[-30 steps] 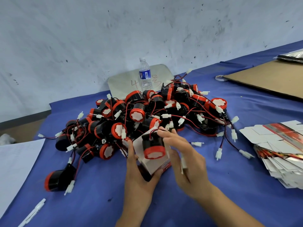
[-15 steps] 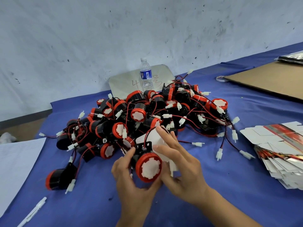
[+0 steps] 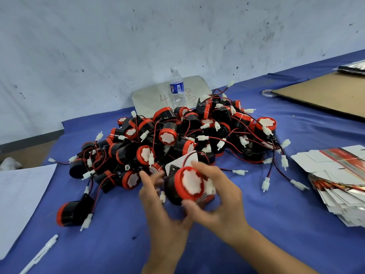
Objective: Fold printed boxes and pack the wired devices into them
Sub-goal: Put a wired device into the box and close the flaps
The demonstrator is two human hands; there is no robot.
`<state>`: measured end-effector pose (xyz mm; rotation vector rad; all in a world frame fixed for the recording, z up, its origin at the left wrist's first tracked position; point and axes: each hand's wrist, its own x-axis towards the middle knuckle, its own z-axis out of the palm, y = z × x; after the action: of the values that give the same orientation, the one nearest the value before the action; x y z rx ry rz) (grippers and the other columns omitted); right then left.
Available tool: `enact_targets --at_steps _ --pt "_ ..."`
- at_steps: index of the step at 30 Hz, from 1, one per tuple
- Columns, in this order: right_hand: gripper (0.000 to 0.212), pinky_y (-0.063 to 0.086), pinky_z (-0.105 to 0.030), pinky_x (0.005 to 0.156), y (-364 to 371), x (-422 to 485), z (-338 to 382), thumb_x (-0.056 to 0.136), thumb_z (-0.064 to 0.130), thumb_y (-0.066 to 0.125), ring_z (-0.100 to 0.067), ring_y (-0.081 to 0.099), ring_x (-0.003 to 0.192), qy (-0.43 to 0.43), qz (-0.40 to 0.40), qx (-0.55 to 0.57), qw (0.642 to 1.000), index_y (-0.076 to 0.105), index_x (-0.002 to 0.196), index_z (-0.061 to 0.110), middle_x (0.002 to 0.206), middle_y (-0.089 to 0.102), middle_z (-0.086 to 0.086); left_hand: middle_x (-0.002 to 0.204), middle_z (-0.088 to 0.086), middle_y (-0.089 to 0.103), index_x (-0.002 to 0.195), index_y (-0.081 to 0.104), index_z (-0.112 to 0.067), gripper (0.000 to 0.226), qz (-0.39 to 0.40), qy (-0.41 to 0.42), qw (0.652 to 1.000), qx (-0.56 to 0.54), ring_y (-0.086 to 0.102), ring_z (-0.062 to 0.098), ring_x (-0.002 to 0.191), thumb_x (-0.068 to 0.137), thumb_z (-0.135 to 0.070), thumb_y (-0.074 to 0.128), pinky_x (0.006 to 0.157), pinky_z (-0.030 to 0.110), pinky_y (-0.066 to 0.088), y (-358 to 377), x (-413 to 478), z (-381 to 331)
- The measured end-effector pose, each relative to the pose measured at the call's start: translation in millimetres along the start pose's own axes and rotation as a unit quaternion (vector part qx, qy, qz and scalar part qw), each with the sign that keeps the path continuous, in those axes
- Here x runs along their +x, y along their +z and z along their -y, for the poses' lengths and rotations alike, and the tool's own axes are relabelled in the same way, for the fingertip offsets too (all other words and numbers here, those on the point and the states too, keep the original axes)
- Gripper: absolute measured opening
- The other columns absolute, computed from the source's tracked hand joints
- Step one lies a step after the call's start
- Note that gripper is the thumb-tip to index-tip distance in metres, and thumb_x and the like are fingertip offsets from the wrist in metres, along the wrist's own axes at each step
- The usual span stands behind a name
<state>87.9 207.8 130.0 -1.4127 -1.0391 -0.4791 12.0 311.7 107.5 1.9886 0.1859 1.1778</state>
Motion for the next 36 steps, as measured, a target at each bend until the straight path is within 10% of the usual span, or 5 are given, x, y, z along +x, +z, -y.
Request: enact_targets --at_steps 3,7,12,23,36 --pt "0.048 0.047 -0.012 0.084 0.0 2.8 -4.0 0.074 0.038 0.065 0.002 0.059 0.103 0.099 -0.045 0.006 0.994 0.057 0.118 0.022 0.11 0.063 0.011 0.155 -0.03 0.011 0.142 -0.02 -0.056 0.127 0.044 -0.099 0.993 -0.052 0.017 0.0 0.145 0.071 -0.038 0.084 0.113 0.028 0.026 5.6 0.4 6.7" --pt "0.047 0.046 -0.021 0.082 1.4 3.1 -11.6 0.07 0.053 0.06 -0.008 0.059 0.095 0.176 0.0 -0.093 0.98 0.062 0.107 0.024 0.101 0.064 0.014 0.116 -0.037 0.055 0.145 -0.019 -0.048 0.126 0.108 -0.162 0.98 -0.029 0.055 -0.012 0.109 0.075 -0.013 0.081 0.083 0.003 0.041 11.7 -5.1 18.3" --pt "0.044 0.03 -0.033 0.091 3.5 1.1 -21.1 0.07 0.059 0.061 -0.017 0.062 0.076 0.081 0.029 -0.315 0.945 0.065 0.087 0.019 0.082 0.065 0.008 0.149 -0.017 0.041 0.139 -0.015 -0.063 0.123 0.091 -0.163 0.982 0.021 0.041 0.001 0.133 0.071 -0.031 0.082 0.105 0.027 0.043 12.0 -6.3 14.9" --pt "0.067 0.016 -0.036 0.114 2.8 0.7 -19.1 0.084 0.062 0.013 -0.012 0.053 0.102 0.149 0.251 -0.372 0.881 0.07 0.101 0.031 0.097 0.065 0.013 0.137 -0.037 0.031 0.132 0.028 -0.067 0.093 0.11 -0.068 0.983 0.128 0.031 -0.028 0.118 0.079 -0.008 0.077 0.085 -0.004 0.033 9.1 -7.8 13.5" --pt "0.026 0.048 -0.015 0.073 -3.9 5.1 -28.1 0.086 0.005 0.067 -0.003 0.059 0.087 0.066 0.054 -0.148 0.985 0.067 0.111 0.013 0.101 0.061 0.006 0.135 -0.019 0.041 0.13 0.046 -0.043 0.054 0.105 -0.055 0.976 0.181 0.041 0.0 0.122 0.081 -0.045 0.069 0.086 0.011 0.037 8.9 -3.6 5.3"
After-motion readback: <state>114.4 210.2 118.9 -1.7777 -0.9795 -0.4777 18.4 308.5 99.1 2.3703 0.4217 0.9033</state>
